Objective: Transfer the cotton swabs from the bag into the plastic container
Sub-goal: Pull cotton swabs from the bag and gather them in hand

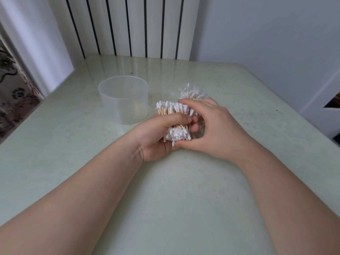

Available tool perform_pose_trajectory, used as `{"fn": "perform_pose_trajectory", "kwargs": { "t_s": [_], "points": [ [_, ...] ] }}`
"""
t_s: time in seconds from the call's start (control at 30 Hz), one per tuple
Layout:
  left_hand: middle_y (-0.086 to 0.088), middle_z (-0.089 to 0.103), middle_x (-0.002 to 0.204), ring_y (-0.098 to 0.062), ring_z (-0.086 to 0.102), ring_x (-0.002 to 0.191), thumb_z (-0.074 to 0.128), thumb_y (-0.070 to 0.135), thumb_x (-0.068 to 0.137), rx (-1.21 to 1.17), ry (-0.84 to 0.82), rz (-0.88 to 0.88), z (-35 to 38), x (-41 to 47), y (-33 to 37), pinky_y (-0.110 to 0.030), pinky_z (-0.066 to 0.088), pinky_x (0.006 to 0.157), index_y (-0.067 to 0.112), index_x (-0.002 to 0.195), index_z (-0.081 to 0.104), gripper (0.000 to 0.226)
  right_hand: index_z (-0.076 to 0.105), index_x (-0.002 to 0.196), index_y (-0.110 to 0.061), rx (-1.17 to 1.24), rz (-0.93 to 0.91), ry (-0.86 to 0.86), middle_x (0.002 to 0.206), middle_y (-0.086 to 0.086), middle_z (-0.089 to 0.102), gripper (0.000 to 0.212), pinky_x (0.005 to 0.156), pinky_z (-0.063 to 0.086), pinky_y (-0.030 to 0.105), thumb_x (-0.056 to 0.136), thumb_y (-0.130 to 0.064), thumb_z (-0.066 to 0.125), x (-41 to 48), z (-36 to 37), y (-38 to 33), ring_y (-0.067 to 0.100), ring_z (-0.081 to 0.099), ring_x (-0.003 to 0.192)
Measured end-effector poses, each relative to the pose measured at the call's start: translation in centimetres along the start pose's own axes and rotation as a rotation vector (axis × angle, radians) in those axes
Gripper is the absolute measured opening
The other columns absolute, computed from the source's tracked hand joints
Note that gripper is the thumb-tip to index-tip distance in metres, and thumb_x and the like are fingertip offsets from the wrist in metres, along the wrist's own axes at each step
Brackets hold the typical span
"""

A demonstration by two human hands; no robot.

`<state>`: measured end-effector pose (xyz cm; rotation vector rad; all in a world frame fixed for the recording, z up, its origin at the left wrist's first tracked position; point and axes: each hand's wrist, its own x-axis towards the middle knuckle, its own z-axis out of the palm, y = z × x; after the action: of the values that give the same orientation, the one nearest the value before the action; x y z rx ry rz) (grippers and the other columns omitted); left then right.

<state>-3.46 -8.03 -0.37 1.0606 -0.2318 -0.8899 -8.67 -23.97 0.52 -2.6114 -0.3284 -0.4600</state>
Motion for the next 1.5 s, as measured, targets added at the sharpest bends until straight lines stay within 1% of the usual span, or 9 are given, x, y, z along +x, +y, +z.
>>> {"fn": "perform_pose_trajectory", "kwargs": {
  "t_s": [0.17,0.33,0.4,0.57,0.77,1.0,1.17,1.4,1.5],
  "points": [
    [-0.011,0.069,0.083,-0.016,0.069,0.071,0.058,0.005,0.091,-0.055,0.036,0.027,0.3,0.0,-0.2,-0.025,0.058,0.059,0.004,0.094,0.068,0.010,0.026,0.155,-0.033,0.065,0.022,-0.124,0.139,-0.022,0.040,0.118,0.095,0.031,0.001,0.057,-0.053,0.089,0.1,0.5,-0.2,-0.005,0.030,0.125],
    [-0.010,0.072,0.087,-0.014,0.072,0.072,0.063,0.004,0.084,-0.050,0.050,0.036,0.4,-0.1,-0.2,-0.023,0.056,0.054,0.006,0.093,0.069,0.011,0.052,0.138,-0.027,-0.091,-0.041,0.043,0.111,-0.023,0.055,0.090,0.098,0.042,0.023,0.059,-0.054,0.084,0.4,1.0,-0.1,0.007,0.042,0.117],
    [-0.009,0.072,0.086,-0.012,0.072,0.072,0.067,0.007,0.076,-0.045,0.043,0.041,0.6,-0.2,-0.1,-0.022,0.056,0.055,0.006,0.093,0.070,0.017,0.054,0.136,-0.027,-0.081,-0.048,0.054,0.106,-0.022,0.055,0.087,0.094,0.040,0.017,0.058,-0.052,0.085,0.5,0.8,-0.1,0.006,0.043,0.114],
    [-0.002,0.069,0.077,-0.009,0.067,0.067,0.060,-0.002,0.092,0.009,0.128,0.189,0.6,0.0,0.0,-0.023,0.052,0.050,0.013,0.096,0.067,0.017,0.033,0.152,-0.032,0.017,0.065,-0.053,0.139,-0.017,0.047,0.109,0.103,0.035,0.017,0.060,-0.054,0.087,0.3,0.1,0.2,-0.001,0.043,0.126],
    [0.001,0.067,0.066,-0.012,0.065,0.060,0.062,-0.006,0.092,0.019,0.281,0.350,0.5,0.2,0.3,-0.026,0.054,0.061,0.018,0.083,0.064,0.026,0.068,0.120,-0.031,-0.138,0.138,0.055,0.102,-0.010,0.070,0.047,0.088,0.053,0.031,0.074,-0.029,0.080,-0.1,-0.7,1.3,0.011,0.066,0.091],
    [0.002,0.067,0.061,-0.011,0.065,0.053,0.065,-0.005,0.091,-0.037,0.322,0.318,0.8,-0.1,0.6,-0.025,0.054,0.051,0.017,0.086,0.064,0.022,0.061,0.131,-0.042,-0.232,0.160,0.059,0.115,-0.008,0.068,0.054,0.085,0.047,0.024,0.080,-0.027,0.072,0.3,0.5,1.5,0.018,0.063,0.104],
    [0.002,0.065,0.066,-0.009,0.064,0.055,0.069,0.001,0.091,-0.100,0.278,0.289,0.6,0.2,0.5,-0.024,0.054,0.052,0.021,0.101,0.058,0.025,0.048,0.141,-0.044,-0.328,0.178,-0.090,0.125,-0.001,0.048,0.050,0.087,0.052,0.039,0.093,-0.034,0.058,0.3,1.4,1.4,0.030,0.059,0.107],
    [-0.002,0.066,0.067,-0.012,0.064,0.058,0.070,-0.003,0.087,-0.069,0.300,0.235,0.1,0.4,0.3,-0.027,0.058,0.059,0.018,0.075,0.070,0.024,0.060,0.129,-0.042,-0.308,0.188,-0.097,0.120,-0.001,0.054,0.044,0.090,0.051,0.037,0.091,-0.021,0.057,0.6,1.3,1.3,0.029,0.060,0.107],
    [-0.004,0.069,0.069,-0.013,0.068,0.064,0.069,-0.004,0.088,-0.014,0.308,0.234,0.1,0.5,0.1,-0.029,0.060,0.067,0.013,0.081,0.068,0.018,0.069,0.114,-0.033,-0.296,0.196,-0.066,0.110,-0.003,0.065,0.033,0.085,0.050,0.032,0.087,-0.016,0.061,0.7,1.1,1.5,0.024,0.061,0.103]
  ]
}}
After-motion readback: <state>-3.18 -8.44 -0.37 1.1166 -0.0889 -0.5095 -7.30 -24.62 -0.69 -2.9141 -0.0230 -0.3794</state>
